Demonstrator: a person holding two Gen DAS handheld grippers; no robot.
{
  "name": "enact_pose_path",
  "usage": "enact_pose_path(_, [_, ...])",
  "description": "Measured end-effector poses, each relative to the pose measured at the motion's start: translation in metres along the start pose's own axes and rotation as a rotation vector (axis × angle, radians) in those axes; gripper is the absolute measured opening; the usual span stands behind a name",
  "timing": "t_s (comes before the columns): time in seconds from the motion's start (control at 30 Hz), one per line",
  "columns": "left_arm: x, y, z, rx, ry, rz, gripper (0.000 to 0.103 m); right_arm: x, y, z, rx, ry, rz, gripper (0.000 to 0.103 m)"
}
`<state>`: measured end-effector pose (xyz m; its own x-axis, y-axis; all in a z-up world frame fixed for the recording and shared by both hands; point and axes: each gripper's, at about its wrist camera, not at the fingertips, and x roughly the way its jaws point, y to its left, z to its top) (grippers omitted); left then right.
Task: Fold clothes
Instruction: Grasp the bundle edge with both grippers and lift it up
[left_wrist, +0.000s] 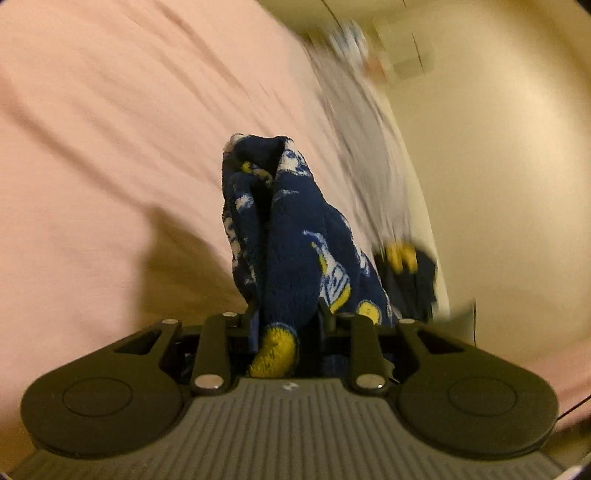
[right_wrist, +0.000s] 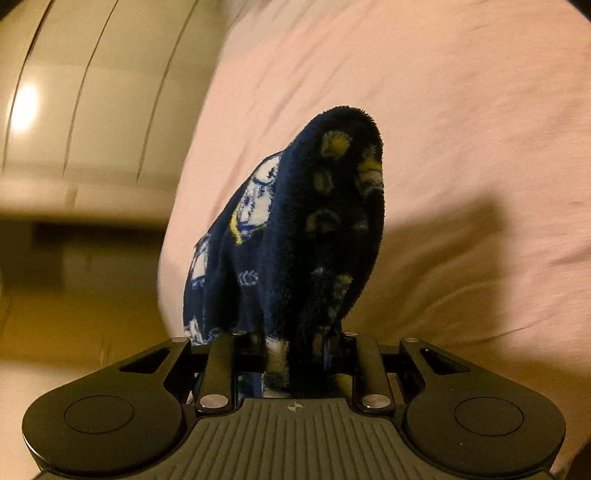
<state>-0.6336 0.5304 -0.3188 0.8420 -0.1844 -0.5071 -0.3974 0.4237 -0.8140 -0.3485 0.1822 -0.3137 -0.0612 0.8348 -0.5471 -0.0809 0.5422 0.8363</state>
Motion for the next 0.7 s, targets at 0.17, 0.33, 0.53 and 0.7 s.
enact_pose_path(0.17, [-0.151,0.042,-0.035,-0.115,-0.283,0.135,0.023,0.098,0.075,-0.046,-0.171,0.277,0.073,0.024])
enact_pose_path(0.33, [-0.261,0.090,-0.045,-0.194,-0.468,0.232,0.023,0.195,0.136,-0.108,-0.296,0.433,0.118,0.024])
enact_pose_path(0.53, [-0.332,0.152,-0.027,-0.237,-0.556,0.274,0.023,0.290,0.180,-0.179,-0.380,0.494,0.131,0.024])
enact_pose_path(0.7, [-0.319,0.202,-0.001,-0.271,-0.547,0.404,0.027,0.354,0.202,-0.214,-0.486,0.445,0.074,0.033])
